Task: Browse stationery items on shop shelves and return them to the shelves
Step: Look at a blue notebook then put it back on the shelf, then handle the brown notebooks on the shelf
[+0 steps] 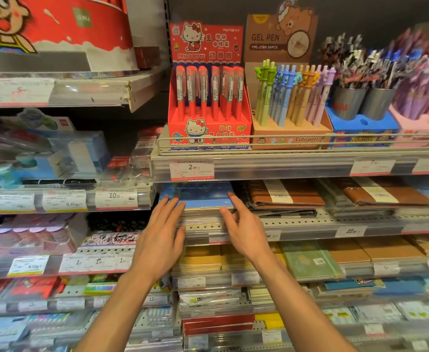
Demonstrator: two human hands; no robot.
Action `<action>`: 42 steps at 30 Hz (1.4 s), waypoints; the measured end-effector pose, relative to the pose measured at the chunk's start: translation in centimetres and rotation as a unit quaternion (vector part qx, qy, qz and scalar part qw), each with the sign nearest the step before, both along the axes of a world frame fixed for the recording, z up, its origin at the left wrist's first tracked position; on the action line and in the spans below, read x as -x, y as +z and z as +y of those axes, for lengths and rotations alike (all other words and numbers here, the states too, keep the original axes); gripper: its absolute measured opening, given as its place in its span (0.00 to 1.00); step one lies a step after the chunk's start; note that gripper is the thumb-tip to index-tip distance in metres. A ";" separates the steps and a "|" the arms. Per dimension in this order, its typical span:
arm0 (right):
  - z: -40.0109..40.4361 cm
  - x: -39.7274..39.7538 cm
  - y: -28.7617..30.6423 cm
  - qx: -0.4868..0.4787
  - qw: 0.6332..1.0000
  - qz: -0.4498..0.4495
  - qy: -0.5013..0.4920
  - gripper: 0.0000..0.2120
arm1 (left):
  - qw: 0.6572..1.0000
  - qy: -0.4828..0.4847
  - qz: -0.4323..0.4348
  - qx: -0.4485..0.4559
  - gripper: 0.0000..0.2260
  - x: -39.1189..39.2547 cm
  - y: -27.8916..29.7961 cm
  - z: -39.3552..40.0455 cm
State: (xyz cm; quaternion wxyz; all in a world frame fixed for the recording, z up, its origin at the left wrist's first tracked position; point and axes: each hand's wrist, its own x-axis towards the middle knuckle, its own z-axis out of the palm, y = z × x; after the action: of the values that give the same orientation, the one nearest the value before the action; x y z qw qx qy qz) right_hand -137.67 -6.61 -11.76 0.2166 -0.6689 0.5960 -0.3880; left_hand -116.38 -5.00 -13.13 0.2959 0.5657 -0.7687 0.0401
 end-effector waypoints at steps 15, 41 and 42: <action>1.8 -2.3 -0.8 0.019 0.998 -0.039 -0.044 0.29 | 0.996 -0.069 0.061 -0.005 0.23 -1.3 -0.1 -0.1; 3.1 25.5 -12.3 -0.167 0.948 -0.099 -0.252 0.07 | 0.819 -0.021 0.437 -0.371 0.07 23.1 -8.0 3.7; 3.0 26.2 -12.6 -0.178 0.943 -0.108 -0.260 0.06 | 0.801 -0.025 0.446 -0.398 0.07 24.1 -8.4 3.6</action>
State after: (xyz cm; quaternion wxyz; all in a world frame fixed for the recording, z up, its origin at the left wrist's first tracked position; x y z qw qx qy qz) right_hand -163.84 -3.60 -24.34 0.2865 -0.3951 0.7816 -0.3886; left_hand -140.49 -1.42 -21.52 0.3555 0.5695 -0.5141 -0.5338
